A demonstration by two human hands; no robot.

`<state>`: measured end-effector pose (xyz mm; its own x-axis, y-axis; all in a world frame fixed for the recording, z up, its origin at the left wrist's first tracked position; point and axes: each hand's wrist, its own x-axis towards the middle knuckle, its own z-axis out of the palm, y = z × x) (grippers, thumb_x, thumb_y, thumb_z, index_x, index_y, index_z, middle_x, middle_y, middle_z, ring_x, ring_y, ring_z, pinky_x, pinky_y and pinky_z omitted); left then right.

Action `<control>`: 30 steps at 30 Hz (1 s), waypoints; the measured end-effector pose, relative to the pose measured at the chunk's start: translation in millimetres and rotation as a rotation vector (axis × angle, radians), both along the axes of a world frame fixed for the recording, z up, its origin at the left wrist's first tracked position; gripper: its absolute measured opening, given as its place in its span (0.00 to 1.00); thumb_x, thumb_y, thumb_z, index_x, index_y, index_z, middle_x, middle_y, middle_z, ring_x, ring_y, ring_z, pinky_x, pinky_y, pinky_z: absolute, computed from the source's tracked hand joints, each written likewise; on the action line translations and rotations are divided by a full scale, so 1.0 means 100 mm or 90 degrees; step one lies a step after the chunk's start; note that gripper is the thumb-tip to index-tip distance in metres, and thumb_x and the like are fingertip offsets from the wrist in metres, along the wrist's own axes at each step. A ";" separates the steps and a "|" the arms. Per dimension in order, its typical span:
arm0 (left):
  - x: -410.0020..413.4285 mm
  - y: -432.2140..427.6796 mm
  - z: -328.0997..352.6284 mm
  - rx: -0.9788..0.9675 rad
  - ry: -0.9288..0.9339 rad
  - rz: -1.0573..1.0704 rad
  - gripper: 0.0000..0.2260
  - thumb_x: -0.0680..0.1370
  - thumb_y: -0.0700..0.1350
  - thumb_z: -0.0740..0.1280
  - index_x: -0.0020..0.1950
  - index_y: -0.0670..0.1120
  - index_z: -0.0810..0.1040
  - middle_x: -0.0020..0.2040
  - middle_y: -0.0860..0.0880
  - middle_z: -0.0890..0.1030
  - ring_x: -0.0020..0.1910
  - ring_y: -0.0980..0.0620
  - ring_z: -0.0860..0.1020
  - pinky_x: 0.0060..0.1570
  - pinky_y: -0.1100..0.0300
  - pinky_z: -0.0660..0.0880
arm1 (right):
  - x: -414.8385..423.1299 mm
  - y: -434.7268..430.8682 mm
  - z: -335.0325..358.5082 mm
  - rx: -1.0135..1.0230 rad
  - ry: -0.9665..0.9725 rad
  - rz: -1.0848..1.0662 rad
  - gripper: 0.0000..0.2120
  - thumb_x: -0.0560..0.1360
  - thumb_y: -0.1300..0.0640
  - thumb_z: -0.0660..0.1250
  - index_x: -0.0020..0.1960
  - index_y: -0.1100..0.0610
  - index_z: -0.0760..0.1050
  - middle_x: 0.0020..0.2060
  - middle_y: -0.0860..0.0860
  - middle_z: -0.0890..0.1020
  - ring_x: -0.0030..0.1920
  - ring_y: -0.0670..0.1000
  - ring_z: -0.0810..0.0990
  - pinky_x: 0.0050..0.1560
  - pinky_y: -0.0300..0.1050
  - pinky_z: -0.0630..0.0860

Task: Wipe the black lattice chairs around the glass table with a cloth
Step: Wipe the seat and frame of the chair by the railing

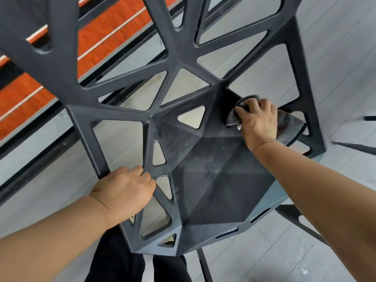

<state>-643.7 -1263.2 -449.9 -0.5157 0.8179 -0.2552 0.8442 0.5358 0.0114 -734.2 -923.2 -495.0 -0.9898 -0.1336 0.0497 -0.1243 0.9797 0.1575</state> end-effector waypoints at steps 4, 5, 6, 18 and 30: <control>0.00 0.03 0.02 -0.020 -0.016 0.006 0.16 0.50 0.32 0.72 0.26 0.47 0.67 0.24 0.49 0.67 0.24 0.48 0.67 0.22 0.61 0.62 | -0.26 -0.22 -0.01 -0.023 -0.066 -0.045 0.27 0.70 0.65 0.65 0.69 0.57 0.69 0.55 0.61 0.75 0.52 0.65 0.71 0.50 0.57 0.67; 0.00 0.03 0.03 -0.026 -0.020 0.006 0.16 0.51 0.33 0.72 0.26 0.47 0.68 0.24 0.49 0.67 0.24 0.48 0.68 0.23 0.61 0.62 | -0.28 -0.24 -0.01 -0.037 -0.059 -0.061 0.26 0.71 0.66 0.64 0.69 0.57 0.69 0.55 0.61 0.75 0.53 0.65 0.71 0.51 0.57 0.67; -0.01 0.04 0.03 -0.031 -0.024 0.005 0.16 0.51 0.34 0.74 0.27 0.47 0.68 0.24 0.49 0.67 0.24 0.48 0.68 0.23 0.61 0.61 | -0.30 -0.26 -0.01 -0.065 -0.043 -0.081 0.26 0.71 0.66 0.62 0.68 0.56 0.70 0.56 0.60 0.76 0.53 0.64 0.71 0.51 0.56 0.67; -0.01 0.02 0.09 0.086 -0.009 -0.015 0.14 0.59 0.41 0.76 0.25 0.48 0.70 0.22 0.50 0.69 0.24 0.49 0.70 0.24 0.61 0.65 | 0.47 -2.00 -0.28 -0.423 -0.111 0.021 0.19 0.68 0.57 0.60 0.56 0.56 0.81 0.54 0.53 0.82 0.46 0.60 0.75 0.45 0.52 0.74; -0.05 -0.01 0.16 0.223 0.037 -0.030 0.10 0.67 0.40 0.67 0.26 0.49 0.72 0.23 0.49 0.71 0.25 0.49 0.71 0.25 0.61 0.65 | 1.37 -1.92 -0.04 -0.418 -0.128 0.076 0.13 0.69 0.58 0.66 0.50 0.48 0.82 0.50 0.46 0.82 0.43 0.55 0.73 0.41 0.47 0.70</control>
<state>-648.8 -1264.3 -433.7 -0.4801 0.8741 0.0737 0.8729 0.4678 0.1382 -597.4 -1115.0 -499.3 -0.9686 -0.2471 -0.0258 -0.2015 0.8420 -0.5003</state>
